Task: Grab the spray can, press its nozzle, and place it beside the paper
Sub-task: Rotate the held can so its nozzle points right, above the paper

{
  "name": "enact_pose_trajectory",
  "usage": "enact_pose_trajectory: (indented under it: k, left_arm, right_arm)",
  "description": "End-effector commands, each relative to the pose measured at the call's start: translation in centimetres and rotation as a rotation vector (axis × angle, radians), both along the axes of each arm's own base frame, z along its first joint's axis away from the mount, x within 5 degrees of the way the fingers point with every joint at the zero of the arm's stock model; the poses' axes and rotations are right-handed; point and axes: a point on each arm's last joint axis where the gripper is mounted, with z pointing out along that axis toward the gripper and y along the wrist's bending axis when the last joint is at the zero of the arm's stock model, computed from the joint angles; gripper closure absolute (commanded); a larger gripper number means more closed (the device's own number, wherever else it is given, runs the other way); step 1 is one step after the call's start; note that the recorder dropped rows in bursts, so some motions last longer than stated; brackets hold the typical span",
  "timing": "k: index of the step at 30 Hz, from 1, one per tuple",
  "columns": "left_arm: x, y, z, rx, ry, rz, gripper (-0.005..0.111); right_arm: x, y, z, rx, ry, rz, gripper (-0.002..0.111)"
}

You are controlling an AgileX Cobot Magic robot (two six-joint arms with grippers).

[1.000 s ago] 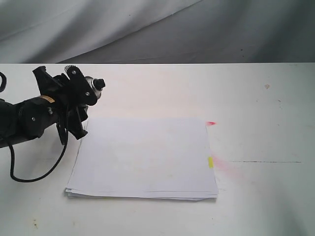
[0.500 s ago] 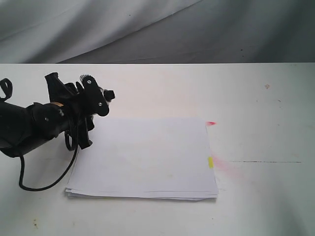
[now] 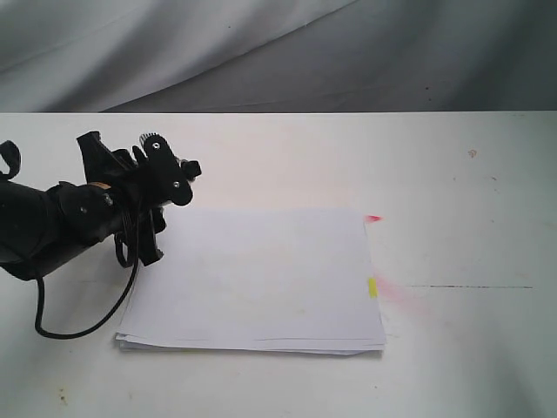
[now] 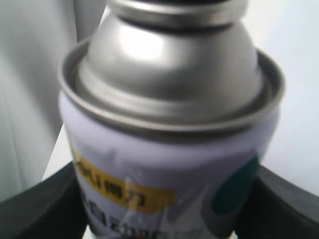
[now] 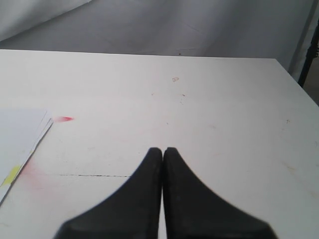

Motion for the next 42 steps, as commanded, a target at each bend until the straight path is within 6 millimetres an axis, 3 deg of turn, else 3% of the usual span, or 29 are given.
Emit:
enact_pose_trajectory:
  k: [1, 9, 15, 27, 29, 33, 36, 42]
  left_arm:
    - [0.3, 0.0, 0.8, 0.004, -0.054, 0.018, 0.107]
    - [-0.2, -0.6, 0.4, -0.014, 0.003, -0.021, 0.107]
    - [-0.8, -2.5, 0.8, 0.005, -0.058, -0.061, 0.107]
    - [-0.9, -2.4, 0.7, -0.018, -0.045, -0.022, 0.107]
    - [-0.9, -2.4, 0.7, -0.018, -0.045, -0.022, 0.107]
    - [-0.9, -2.4, 0.7, -0.018, -0.045, -0.022, 0.107]
    - [-0.9, -2.4, 0.7, -0.018, -0.045, -0.022, 0.107]
    - [-0.9, -2.3, 0.7, -0.016, -0.046, -0.022, 0.107]
  right_arm:
    - [0.0, 0.0, -0.1, 0.007, -0.001, -0.009, 0.108]
    - [0.0, 0.0, -0.1, 0.005, -0.001, -0.008, 0.108]
    - [0.0, 0.0, -0.1, 0.005, -0.001, -0.008, 0.108]
    - [0.2, -0.1, 0.6, -0.009, -0.077, -0.01, 0.108]
    - [0.3, -0.1, 1.3, 0.088, -0.157, -0.031, 0.108]
    - [0.3, -0.5, 2.3, 0.517, -0.289, -0.131, 0.108]
    - [0.3, -0.3, 2.4, 0.525, -0.256, -0.118, 0.108]
    - [1.0, 0.9, 8.0, 0.448, -0.118, 0.003, 0.108]
